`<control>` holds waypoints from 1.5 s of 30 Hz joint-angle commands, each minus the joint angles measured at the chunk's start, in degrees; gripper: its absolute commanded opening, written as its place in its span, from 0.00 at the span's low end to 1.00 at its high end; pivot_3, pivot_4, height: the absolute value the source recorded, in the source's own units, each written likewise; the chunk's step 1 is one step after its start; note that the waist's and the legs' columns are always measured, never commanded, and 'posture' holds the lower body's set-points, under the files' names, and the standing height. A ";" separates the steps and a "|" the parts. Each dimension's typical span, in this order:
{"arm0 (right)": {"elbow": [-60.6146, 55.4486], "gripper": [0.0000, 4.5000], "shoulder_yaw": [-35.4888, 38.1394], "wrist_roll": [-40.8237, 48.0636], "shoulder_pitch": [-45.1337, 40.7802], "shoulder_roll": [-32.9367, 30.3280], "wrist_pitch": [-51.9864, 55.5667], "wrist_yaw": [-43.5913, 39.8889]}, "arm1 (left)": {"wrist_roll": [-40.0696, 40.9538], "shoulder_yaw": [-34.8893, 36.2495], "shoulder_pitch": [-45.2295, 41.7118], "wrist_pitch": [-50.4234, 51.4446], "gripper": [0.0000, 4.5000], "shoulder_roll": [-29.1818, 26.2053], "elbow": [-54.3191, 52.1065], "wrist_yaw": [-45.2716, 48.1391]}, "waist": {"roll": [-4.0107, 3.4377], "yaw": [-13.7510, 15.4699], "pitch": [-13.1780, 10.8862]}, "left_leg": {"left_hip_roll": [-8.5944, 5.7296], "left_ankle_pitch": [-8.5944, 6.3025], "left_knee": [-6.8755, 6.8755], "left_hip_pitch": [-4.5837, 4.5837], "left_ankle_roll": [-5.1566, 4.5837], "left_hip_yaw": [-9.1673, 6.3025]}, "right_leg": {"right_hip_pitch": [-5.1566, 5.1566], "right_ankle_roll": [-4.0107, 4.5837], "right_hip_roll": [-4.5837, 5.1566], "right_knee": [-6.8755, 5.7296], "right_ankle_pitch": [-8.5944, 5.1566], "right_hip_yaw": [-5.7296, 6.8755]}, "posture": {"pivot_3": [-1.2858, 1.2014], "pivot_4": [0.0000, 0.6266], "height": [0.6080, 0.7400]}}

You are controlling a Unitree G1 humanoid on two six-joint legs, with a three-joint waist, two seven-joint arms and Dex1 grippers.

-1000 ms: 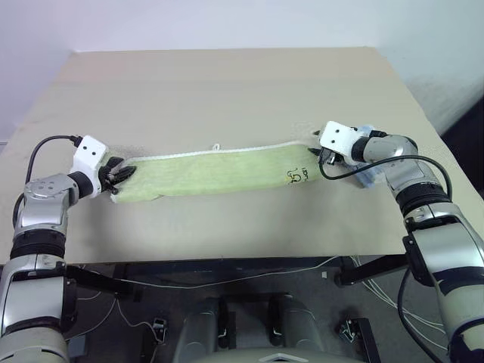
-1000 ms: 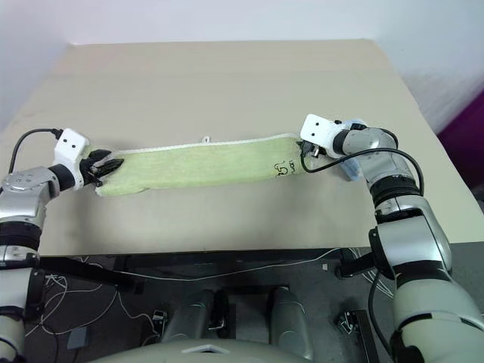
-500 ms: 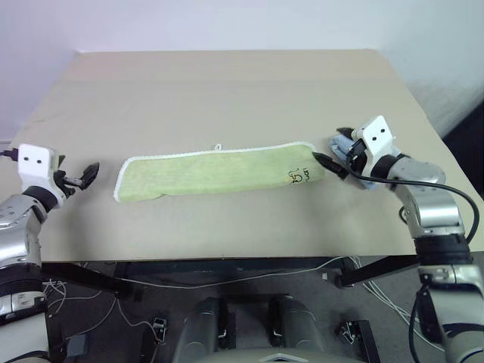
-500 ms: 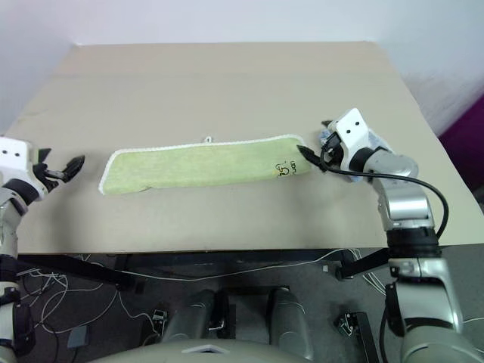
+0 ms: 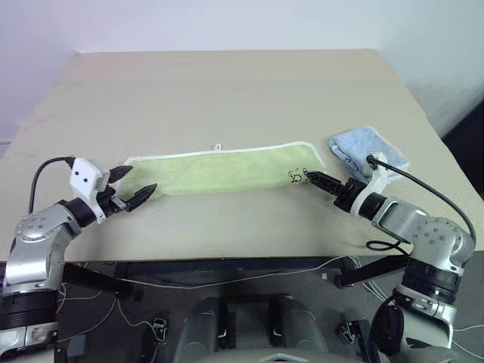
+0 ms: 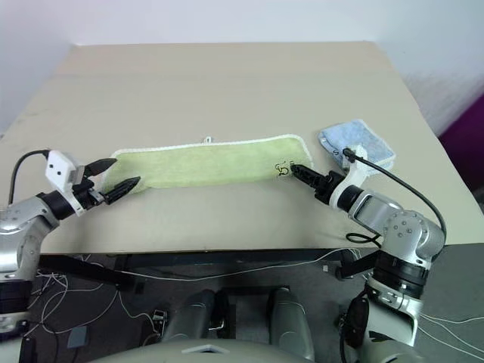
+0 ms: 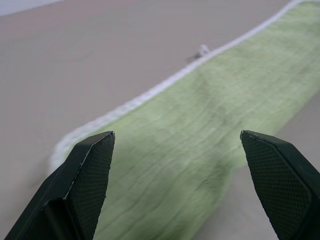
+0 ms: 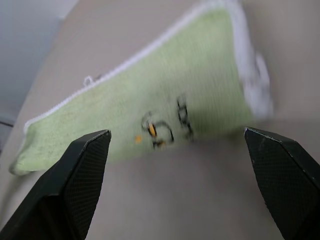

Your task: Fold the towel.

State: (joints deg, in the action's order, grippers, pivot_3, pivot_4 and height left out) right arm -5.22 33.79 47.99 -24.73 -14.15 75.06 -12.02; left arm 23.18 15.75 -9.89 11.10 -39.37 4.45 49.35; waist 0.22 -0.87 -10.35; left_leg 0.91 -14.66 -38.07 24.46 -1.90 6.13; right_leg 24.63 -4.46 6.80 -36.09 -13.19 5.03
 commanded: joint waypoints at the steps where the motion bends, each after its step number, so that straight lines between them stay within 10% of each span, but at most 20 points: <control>1: 3.13 0.99 3.71 1.46 -2.89 3.16 0.48 6.10 | 0.47 -1.47 -1.12 0.29 0.94 1.07 -2.12 0.09 | -0.02 -0.11 0.02 | 0.00 0.01 0.00 0.00 -0.01 0.01 | -0.01 0.00 -0.01 0.00 0.00 0.00 | 0.52 0.24 1.00; 14: 19.43 0.99 5.47 0.47 -12.29 7.18 -9.88 14.51 | 0.61 -2.59 -0.40 0.70 0.94 2.94 -4.41 -1.03 | 0.20 -0.68 0.20 | 0.04 0.12 -0.02 -0.09 -0.19 0.08 | -0.10 -0.03 -0.32 -0.03 0.01 0.03 | 0.52 0.24 1.00; 27: 20.35 0.09 6.04 3.40 -12.55 5.63 -12.97 16.75 | 0.52 -2.98 1.00 1.66 0.94 4.36 -6.68 -2.75 | 0.28 -1.20 0.28 | 0.06 0.12 -0.02 -0.08 -0.19 0.08 | -0.12 -0.03 -0.29 0.00 0.01 0.03 | 0.52 0.24 1.00; 45: 13.28 0.09 -4.31 1.39 -15.94 -9.02 -14.61 7.39 | -0.21 -3.80 -0.33 1.47 0.94 4.88 -5.27 -3.03 | 0.04 -0.22 0.13 | 0.05 0.07 0.03 0.05 -0.26 0.10 | 0.03 -0.03 -0.21 0.08 -0.01 0.03 | 0.52 0.24 1.00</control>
State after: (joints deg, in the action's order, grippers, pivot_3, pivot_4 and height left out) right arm 12.35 33.41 50.77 -39.68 -22.00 61.36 -1.78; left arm 23.03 11.90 -9.56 13.18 -34.60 -0.07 46.33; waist 0.26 -1.09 -10.23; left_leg 0.97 -14.59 -38.03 24.51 -2.16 6.23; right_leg 24.66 -4.50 6.57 -36.01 -13.20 5.05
